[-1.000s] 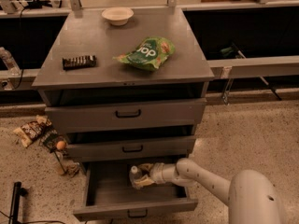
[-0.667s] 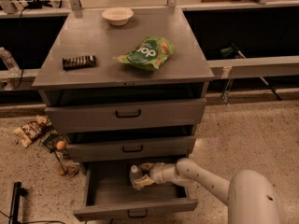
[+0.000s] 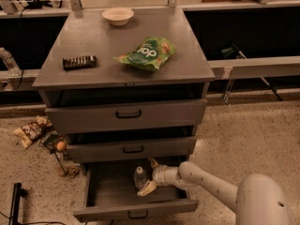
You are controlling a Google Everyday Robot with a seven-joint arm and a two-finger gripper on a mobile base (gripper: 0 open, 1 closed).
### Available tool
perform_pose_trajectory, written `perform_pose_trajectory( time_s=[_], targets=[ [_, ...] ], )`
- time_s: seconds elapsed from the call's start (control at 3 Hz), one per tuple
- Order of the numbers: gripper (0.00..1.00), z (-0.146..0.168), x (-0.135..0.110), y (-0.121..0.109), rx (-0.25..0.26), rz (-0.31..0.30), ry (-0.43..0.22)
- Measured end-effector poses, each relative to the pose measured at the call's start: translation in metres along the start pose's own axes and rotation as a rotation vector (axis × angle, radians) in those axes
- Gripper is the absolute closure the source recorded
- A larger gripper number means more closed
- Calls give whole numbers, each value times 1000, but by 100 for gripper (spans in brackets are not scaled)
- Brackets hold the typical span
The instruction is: Place blue plastic bottle into bottom drawer
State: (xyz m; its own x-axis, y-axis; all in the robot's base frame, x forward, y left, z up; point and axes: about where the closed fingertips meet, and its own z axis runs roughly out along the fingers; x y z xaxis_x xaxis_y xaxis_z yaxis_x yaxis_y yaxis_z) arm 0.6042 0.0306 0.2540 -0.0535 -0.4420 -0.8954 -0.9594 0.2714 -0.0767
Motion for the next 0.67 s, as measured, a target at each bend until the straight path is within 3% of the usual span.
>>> perform_pose_trajectory(
  time_s=[0.33, 0.67],
  targets=[
    [0, -23, -5, 5, 54, 10, 6],
    [0, -84, -31, 13, 184, -3, 6]
  ],
)
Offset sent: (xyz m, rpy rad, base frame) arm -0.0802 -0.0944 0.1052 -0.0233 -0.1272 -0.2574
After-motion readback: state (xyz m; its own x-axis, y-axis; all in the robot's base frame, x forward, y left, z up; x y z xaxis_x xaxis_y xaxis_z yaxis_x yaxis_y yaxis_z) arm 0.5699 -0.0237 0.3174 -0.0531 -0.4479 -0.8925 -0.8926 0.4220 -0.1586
